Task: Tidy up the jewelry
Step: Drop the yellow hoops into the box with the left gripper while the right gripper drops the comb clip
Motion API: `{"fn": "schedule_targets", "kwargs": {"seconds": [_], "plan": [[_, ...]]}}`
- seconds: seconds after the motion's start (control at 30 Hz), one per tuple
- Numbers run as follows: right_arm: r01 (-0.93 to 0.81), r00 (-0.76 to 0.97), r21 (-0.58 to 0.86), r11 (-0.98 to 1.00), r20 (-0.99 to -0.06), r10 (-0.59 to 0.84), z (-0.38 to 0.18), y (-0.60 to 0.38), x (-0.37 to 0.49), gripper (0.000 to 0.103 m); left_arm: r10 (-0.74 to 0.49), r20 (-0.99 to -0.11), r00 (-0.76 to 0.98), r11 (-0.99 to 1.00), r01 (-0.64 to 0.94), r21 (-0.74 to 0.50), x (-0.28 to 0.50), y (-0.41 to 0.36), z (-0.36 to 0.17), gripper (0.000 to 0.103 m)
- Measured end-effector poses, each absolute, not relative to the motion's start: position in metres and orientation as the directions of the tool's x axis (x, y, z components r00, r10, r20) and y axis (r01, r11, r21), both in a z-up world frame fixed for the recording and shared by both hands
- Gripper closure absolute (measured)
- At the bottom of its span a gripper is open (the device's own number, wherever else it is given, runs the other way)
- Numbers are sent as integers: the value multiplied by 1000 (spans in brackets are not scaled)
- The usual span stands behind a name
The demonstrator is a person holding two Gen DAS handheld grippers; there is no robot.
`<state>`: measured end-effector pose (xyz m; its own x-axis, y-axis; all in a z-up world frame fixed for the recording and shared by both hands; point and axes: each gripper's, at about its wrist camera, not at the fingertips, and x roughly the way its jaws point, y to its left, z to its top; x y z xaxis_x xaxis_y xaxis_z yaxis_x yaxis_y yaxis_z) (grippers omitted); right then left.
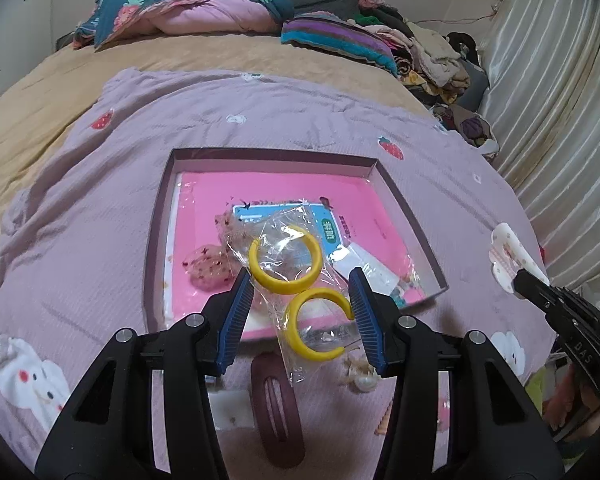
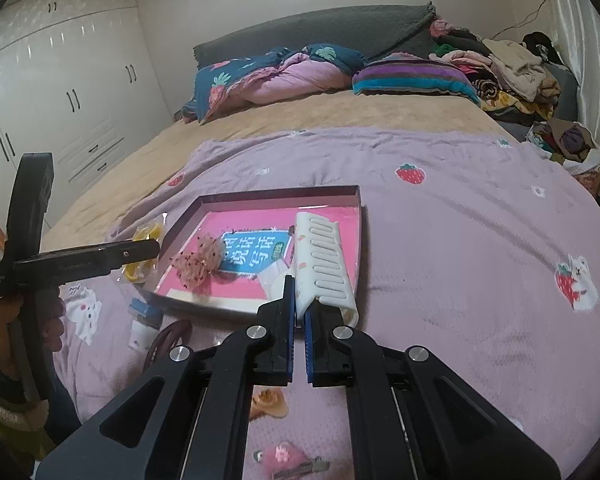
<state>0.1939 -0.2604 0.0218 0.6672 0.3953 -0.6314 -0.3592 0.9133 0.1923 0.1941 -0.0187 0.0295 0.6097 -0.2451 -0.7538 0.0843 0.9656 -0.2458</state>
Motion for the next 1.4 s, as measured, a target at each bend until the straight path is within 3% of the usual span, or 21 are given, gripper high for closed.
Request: {"fn": "schedule_targets", "kwargs": {"seconds": [0.57,1.03,1.2,1.3,1.4], "plan": [[-355,576,238,904,-707,412,-7,-241,261,99,-232,-802,551,972,89,-220,236,-31,-1,62],[-366,488,183,913,-797,355,-47,-209,300,98,-229,-831,507,972,79,-220,247,-28,-29,62],[-354,483,196,915,-799,358,-46,-209,302,88,-231,-831,506,972,80,-222,248,-29,-30,62],[-349,501,194,917,-788,358,-38,-214,294,69,-229,-831,506,972,78,-220,248,-28,-30,59],[-328,523,221,918,-767,372,-29,-225,285,60,-227,-830,510,973,76,-220,247,-28,-28,43]]}}
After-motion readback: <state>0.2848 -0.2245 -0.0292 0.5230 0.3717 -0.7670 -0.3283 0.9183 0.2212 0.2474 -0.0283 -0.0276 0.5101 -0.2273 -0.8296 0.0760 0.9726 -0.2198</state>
